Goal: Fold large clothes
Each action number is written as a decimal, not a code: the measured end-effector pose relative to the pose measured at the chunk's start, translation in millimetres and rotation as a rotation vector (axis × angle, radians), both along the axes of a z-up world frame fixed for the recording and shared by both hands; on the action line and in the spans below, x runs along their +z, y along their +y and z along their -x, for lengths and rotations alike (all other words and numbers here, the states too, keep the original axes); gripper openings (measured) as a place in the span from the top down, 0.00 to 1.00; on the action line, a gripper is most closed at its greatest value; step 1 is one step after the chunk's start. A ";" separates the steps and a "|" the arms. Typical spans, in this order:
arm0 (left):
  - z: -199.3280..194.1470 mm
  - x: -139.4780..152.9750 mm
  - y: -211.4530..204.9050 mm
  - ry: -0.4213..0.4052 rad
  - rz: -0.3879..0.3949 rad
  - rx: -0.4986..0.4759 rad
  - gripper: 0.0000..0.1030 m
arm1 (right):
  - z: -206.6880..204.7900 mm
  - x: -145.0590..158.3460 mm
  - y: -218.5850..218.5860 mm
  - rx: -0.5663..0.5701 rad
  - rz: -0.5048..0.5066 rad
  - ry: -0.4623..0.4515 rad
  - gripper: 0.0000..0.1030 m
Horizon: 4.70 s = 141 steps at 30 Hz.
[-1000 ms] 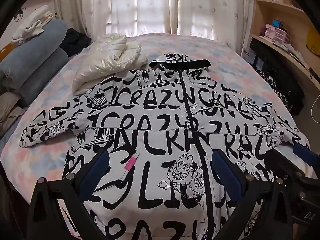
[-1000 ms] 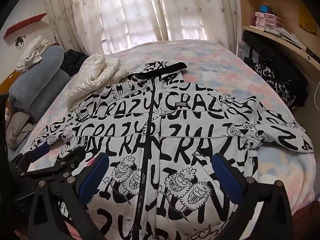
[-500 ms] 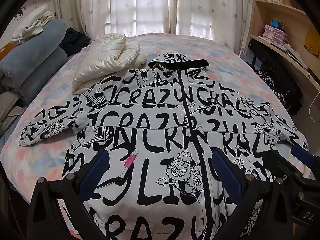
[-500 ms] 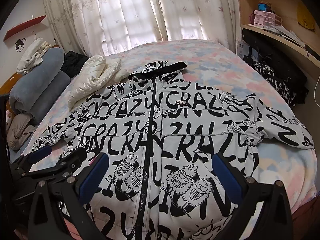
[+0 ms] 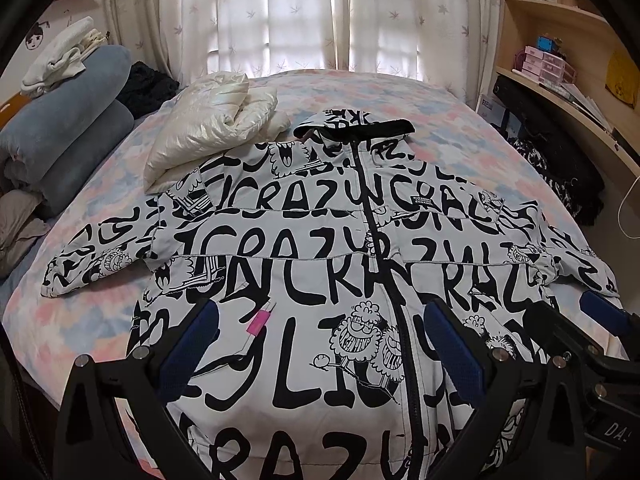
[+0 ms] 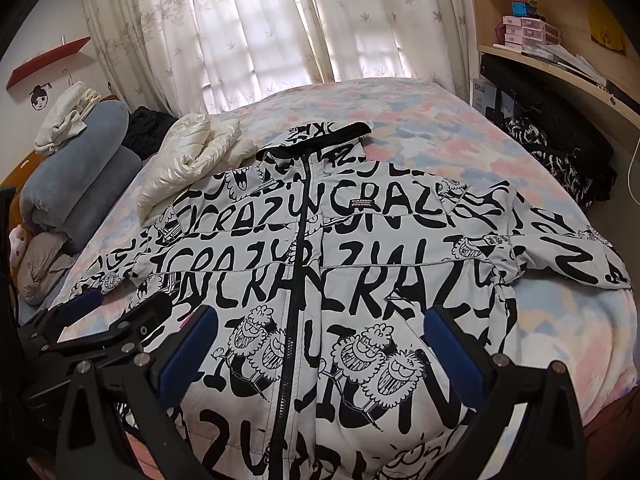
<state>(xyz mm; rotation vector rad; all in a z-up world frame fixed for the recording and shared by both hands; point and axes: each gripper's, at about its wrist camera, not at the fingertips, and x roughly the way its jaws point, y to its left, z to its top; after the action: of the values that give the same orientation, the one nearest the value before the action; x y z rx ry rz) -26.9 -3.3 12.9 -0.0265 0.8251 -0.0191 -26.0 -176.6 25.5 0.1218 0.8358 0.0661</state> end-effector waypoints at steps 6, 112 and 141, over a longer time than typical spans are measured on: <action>2.6 1.4 -1.3 0.005 0.000 -0.002 0.02 | 2.9 -2.1 -2.3 0.000 -0.008 0.002 0.00; -181.0 -65.3 -302.9 0.017 0.077 -0.380 0.14 | -36.1 -64.0 -439.6 -0.817 -0.347 -0.097 0.93; -191.0 -118.6 -80.9 0.145 0.319 -0.139 0.14 | -128.2 -98.5 -85.1 0.083 -0.028 0.074 0.44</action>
<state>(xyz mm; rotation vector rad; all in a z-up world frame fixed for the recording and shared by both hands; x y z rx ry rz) 164.0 -84.2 -105.7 -0.2739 0.9613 -0.2824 102.2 -261.6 -73.1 0.1170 0.9139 0.1520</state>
